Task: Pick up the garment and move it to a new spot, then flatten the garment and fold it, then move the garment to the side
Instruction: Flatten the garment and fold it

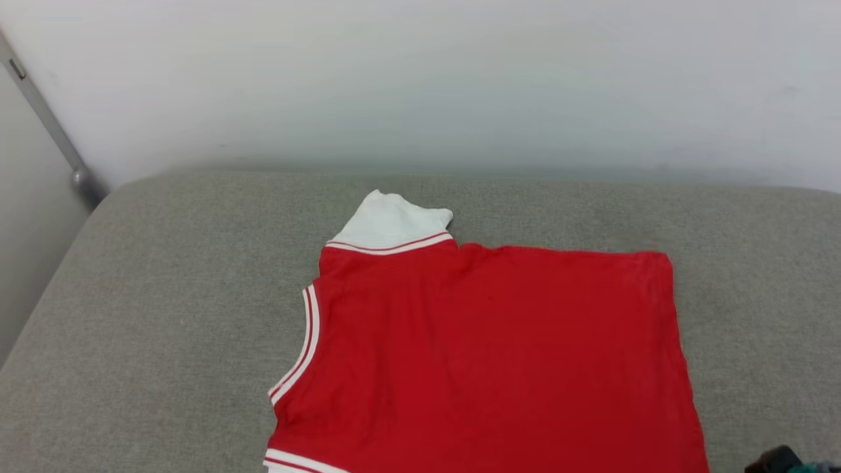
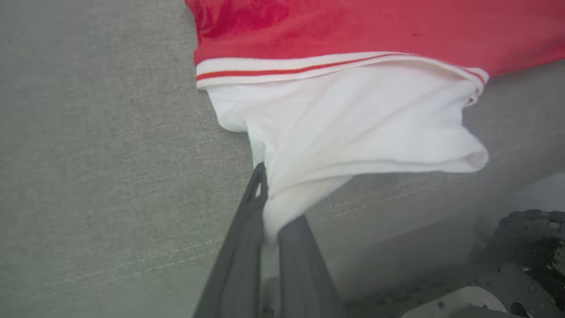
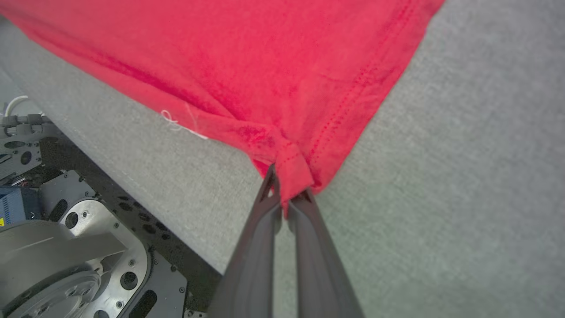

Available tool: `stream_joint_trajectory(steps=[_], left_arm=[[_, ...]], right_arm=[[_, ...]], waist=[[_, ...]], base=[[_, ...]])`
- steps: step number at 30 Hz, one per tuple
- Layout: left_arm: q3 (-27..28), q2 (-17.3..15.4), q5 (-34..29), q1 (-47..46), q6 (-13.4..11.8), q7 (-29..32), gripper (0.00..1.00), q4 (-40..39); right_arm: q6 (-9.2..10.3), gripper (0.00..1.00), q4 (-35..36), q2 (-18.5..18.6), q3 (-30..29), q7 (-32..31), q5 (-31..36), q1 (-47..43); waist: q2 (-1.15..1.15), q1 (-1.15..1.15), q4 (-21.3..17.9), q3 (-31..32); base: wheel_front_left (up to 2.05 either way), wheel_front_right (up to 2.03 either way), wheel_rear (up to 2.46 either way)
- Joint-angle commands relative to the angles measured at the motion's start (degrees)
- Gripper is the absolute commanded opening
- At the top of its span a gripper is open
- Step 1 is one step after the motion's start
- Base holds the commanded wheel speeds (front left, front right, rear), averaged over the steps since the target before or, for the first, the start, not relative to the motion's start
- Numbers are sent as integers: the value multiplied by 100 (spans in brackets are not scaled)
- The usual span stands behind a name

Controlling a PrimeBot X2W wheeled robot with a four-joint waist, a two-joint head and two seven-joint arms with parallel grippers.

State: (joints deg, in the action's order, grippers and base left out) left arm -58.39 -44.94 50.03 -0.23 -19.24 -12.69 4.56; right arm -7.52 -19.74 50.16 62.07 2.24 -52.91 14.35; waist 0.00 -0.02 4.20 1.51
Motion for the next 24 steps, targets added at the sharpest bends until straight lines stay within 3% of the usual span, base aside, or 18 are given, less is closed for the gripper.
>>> stream_joint_trajectory(steps=[1,10,18,24], left_arm=[[-34,-57,43,158,-59,31,0,-46],[-299,-75,102,363,30,330,0,-230],[-267,-222,-311,-455,217,604,0,-326],[-206,-336,-616,-1316,562,973,0,-210]], right_arm=[[6,0,140,82,-192,-98,82,-337],[6,0,678,-19,-1596,-626,551,-1551],[5,0,1178,-433,-2823,-1082,1187,-1903],[5,0,1556,-663,-3426,-1421,1541,-1841]], waist=[[0,2,29,79],[0,2,89,140],[0,2,126,90],[0,2,25,-16]], base=[[0,0,0],[0,0,0],[0,0,0],[0,0,0]])
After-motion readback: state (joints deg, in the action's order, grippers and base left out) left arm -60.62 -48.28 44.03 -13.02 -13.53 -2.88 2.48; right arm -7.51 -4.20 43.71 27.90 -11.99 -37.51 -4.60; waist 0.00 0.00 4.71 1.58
